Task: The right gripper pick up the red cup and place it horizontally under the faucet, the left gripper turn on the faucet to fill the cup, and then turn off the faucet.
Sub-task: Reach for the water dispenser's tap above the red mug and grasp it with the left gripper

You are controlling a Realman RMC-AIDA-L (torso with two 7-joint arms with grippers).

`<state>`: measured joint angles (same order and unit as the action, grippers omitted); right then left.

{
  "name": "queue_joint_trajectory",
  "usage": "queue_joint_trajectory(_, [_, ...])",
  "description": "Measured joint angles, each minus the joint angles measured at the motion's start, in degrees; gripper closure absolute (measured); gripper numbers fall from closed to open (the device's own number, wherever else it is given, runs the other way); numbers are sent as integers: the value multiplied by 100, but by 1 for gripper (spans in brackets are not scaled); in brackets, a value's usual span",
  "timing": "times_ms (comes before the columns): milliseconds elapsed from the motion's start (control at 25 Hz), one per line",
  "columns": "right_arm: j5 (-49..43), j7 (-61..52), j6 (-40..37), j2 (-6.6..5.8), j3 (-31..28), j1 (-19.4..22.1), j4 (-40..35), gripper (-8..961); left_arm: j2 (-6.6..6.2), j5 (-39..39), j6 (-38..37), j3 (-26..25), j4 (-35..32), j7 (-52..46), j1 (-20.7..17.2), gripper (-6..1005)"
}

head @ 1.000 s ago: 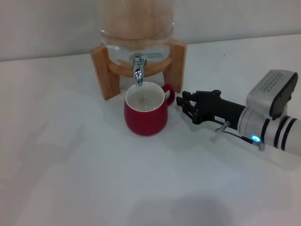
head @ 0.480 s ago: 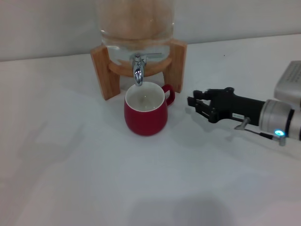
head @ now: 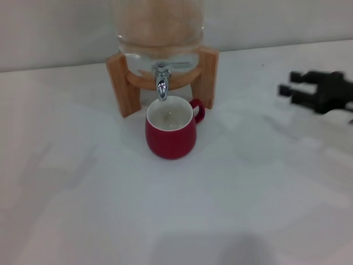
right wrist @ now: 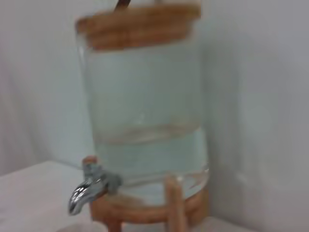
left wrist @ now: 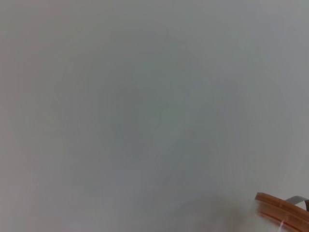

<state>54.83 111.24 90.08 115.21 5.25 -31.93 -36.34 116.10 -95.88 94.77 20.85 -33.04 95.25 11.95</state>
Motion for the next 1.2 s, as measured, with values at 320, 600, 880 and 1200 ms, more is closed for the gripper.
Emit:
queue_joint_trajectory(320, [650, -472, 228, -17, 726, 313, -789, 477, -10, 18, 29, 27, 0, -17, -3, 124])
queue_joint_trajectory(600, [664, -450, 204, -6, 715, 334, -804, 480, -11, 777, 86, 436, -803, -1083, 97, 132])
queue_joint_trajectory(880, [787, -320, 97, -3, 739, 361, -754, 480, 67, 1932, 227, 1701, -3342, -3314, 241, 141])
queue_joint_trajectory(1200, [801, -100, 22, 12, 741, 418, -607, 481, 6, 3178, 785, 2665, -5495, -5160, 901, 152])
